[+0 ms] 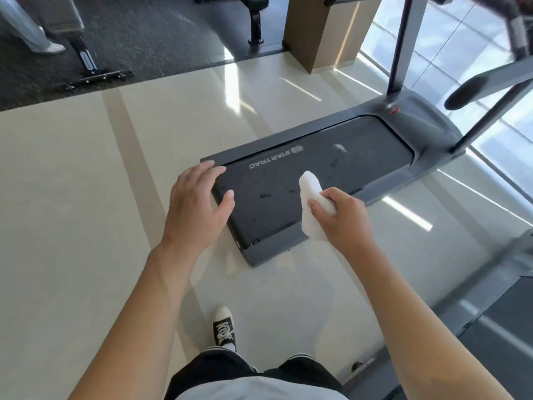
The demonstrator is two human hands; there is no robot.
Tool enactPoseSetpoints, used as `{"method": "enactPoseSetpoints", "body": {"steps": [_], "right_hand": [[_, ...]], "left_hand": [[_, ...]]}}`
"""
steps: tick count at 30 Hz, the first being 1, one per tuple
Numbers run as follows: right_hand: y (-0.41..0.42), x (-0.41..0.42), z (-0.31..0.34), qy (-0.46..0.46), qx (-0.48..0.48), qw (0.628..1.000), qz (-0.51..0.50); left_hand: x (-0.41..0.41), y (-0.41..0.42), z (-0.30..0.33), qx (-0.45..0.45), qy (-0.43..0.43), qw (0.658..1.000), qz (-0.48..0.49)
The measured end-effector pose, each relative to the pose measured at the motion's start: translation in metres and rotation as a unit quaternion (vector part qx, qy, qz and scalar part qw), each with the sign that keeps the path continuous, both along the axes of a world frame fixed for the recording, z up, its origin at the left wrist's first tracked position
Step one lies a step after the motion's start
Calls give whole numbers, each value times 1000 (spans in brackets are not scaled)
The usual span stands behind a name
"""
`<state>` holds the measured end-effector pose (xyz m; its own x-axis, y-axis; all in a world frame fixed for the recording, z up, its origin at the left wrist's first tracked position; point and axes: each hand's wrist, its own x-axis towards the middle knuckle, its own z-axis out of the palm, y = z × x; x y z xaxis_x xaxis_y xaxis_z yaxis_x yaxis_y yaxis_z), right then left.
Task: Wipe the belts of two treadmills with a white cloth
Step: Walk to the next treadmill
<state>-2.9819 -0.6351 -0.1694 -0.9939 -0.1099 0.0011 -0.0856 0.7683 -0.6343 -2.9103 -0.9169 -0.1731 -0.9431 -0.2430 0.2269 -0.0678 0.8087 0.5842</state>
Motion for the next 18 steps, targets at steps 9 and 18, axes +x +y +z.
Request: {"method": "enactPoseSetpoints", "body": {"steps": [9, 18], "right_hand": [[-34, -84, 9, 3, 17, 1000, -16], [-4, -186, -21, -16, 27, 999, 26]], "left_hand": [[-97, -38, -8, 21, 10, 1000, -16], [-177, -6, -23, 14, -17, 999, 27]]}}
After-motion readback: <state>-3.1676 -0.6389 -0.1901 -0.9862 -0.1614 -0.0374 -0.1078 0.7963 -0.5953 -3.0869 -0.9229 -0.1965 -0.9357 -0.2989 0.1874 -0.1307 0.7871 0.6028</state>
